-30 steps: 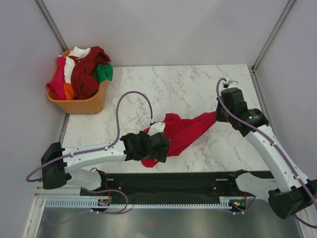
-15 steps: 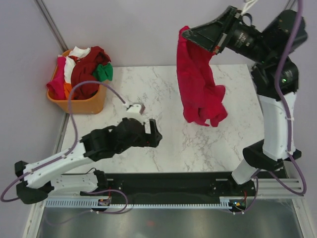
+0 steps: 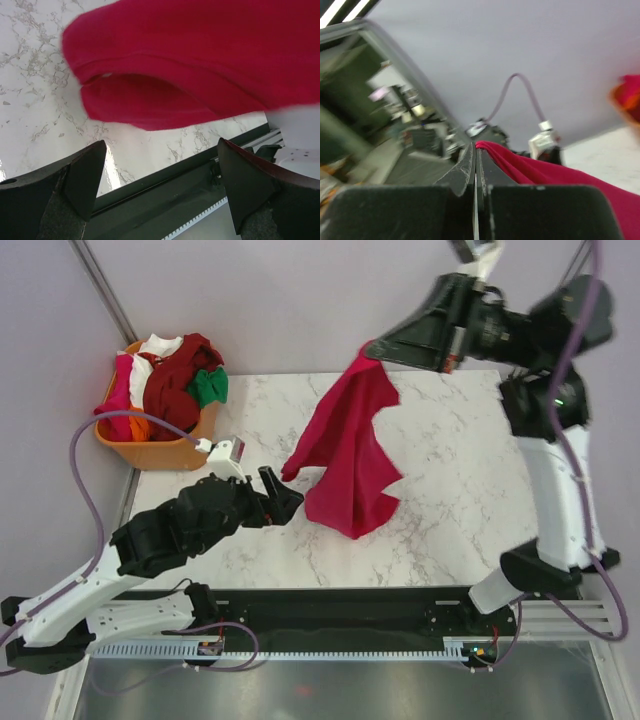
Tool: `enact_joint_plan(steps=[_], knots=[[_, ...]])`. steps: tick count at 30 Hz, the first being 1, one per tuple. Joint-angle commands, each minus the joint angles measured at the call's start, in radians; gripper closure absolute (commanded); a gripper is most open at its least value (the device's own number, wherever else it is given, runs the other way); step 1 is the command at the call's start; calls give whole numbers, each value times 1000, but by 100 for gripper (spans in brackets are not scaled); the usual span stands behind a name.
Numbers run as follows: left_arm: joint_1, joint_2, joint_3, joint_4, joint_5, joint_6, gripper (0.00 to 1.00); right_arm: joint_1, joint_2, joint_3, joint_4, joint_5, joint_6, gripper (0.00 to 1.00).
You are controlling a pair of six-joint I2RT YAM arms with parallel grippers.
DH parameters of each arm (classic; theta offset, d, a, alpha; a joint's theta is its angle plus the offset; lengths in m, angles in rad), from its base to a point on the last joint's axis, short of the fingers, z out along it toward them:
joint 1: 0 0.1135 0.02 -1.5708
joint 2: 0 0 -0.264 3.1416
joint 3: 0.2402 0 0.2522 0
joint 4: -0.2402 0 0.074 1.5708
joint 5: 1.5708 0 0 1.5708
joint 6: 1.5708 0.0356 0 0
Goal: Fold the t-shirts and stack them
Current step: Flatten the tshirt out
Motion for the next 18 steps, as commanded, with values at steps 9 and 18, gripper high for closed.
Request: enact_joint_plan(steps=[9,18], knots=[[4,28,10,6,-19,-34,0,-96,-280,-474,-608,745,-674,100],[4,6,42,-206,-292,131,1,-96,-155,-260,-655,804,-709,100]])
